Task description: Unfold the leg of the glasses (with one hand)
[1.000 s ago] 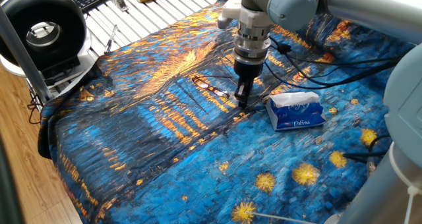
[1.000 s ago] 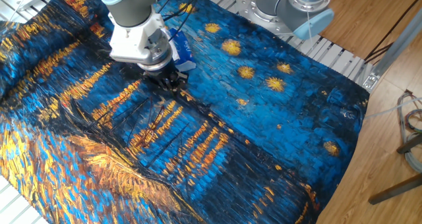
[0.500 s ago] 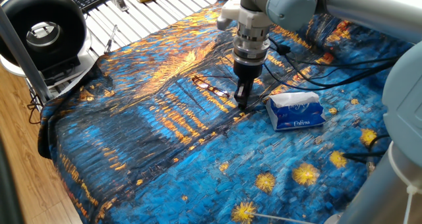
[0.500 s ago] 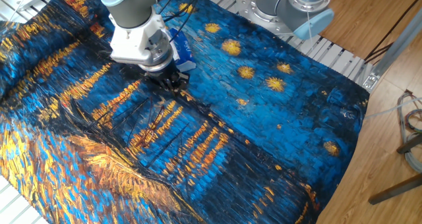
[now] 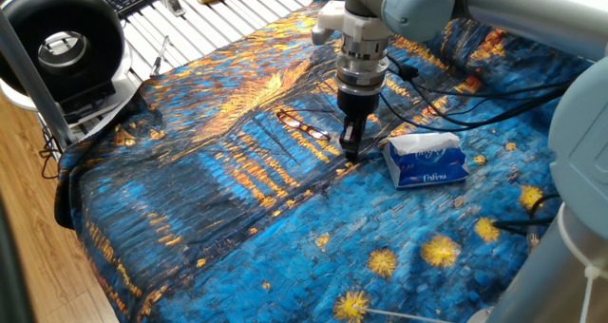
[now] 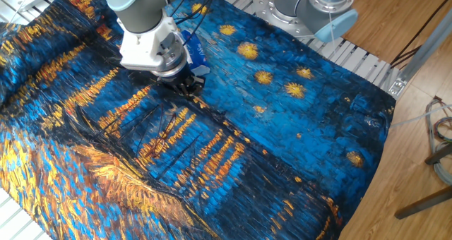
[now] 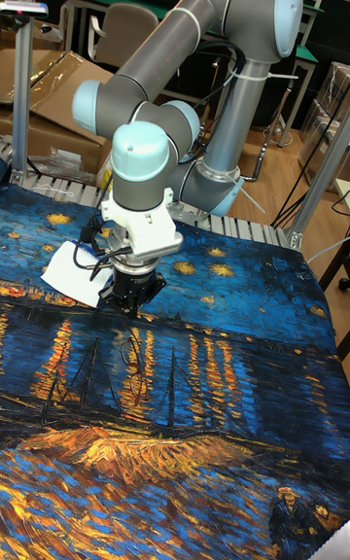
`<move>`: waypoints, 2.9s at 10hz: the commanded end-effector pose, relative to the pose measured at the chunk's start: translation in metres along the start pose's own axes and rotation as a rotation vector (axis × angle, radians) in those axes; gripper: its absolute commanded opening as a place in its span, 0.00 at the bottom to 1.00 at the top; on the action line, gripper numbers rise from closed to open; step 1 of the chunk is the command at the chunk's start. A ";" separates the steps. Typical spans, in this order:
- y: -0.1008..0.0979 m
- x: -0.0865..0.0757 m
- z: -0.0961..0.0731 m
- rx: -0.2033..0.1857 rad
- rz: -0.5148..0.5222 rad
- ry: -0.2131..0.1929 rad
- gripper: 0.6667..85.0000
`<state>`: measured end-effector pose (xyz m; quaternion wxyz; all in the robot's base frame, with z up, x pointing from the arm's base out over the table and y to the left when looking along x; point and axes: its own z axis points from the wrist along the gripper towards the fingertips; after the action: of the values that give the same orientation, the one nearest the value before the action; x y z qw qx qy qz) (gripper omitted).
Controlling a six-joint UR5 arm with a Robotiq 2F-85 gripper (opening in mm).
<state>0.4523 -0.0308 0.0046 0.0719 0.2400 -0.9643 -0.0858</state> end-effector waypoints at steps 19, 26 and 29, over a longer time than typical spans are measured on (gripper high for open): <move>-0.003 -0.004 0.000 -0.012 -0.036 0.060 0.00; -0.008 -0.013 -0.004 -0.008 -0.047 0.066 0.00; -0.011 -0.018 -0.009 0.004 -0.049 0.062 0.00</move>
<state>0.4679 -0.0340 0.0054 0.1043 0.2681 -0.9546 -0.0773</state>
